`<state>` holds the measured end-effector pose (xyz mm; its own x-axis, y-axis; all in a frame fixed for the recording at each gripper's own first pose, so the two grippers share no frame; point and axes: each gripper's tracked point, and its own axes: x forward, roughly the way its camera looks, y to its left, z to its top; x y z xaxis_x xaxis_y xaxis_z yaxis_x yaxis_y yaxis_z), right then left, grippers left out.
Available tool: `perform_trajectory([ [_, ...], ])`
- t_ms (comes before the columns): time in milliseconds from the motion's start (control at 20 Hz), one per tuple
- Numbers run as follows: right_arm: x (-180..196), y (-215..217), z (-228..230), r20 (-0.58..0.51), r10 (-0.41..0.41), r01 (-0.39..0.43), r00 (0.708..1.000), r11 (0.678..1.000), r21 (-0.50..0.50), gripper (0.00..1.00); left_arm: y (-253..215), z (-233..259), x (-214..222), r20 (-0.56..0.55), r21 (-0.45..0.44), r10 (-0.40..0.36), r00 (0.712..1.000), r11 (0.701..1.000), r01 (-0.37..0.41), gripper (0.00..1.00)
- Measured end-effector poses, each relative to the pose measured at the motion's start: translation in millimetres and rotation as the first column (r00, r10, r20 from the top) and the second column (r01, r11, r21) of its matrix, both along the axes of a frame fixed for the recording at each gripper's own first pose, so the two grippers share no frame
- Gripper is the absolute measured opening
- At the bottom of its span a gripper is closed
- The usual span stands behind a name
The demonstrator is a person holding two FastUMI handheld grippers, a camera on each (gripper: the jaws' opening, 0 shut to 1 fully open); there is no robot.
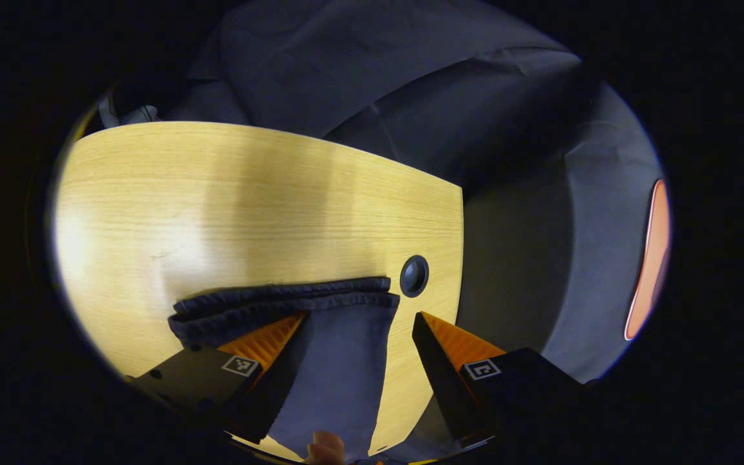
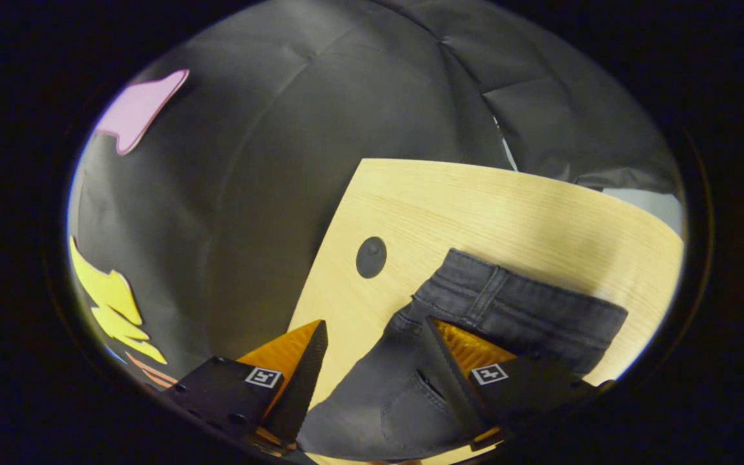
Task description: Grasp the waist and the cuffs of the jeans and fold them to make the two legs overlap; first hold the waist and fold one-third of the jeans toward the cuffs, then hold the cuffs and fold the remaining one-third in the same direction to finish folding.
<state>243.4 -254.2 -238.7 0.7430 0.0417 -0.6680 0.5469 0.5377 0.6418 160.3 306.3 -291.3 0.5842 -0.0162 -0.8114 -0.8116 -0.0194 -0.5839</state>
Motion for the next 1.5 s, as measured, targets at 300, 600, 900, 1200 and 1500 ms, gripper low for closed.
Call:
perform_trajectory([
  [300, -16, 11, 32, 0.031, 0.055, -0.053, 0.998, 0.997, -0.052, 0.96, 3, 80, 16, 0.207, 0.146, -0.079, 0.975, 0.988, 0.049, 0.99],
  [600, -75, -4, 83, 0.092, 0.101, -0.080, 0.991, 0.974, -0.212, 0.96, -45, 238, 24, 0.421, 0.465, -0.335, 0.843, 0.878, 0.117, 0.99],
  [900, -134, -27, 59, 0.057, -0.016, 0.024, 0.998, 0.989, -0.143, 0.96, -104, 297, -16, 0.259, 0.836, -0.606, 0.752, 0.531, 0.141, 0.98],
  [1200, -155, -36, 7, -0.011, -0.136, 0.136, 0.991, 0.990, 0.020, 0.96, -176, 351, -65, 0.025, 1.000, -0.769, 0.639, 0.020, -0.014, 0.98],
  [1500, -144, -38, -12, -0.019, -0.163, 0.164, 0.986, 0.984, 0.064, 0.96, -231, 339, -101, -0.078, 0.997, -0.848, 0.524, -0.059, 0.052, 1.00],
])
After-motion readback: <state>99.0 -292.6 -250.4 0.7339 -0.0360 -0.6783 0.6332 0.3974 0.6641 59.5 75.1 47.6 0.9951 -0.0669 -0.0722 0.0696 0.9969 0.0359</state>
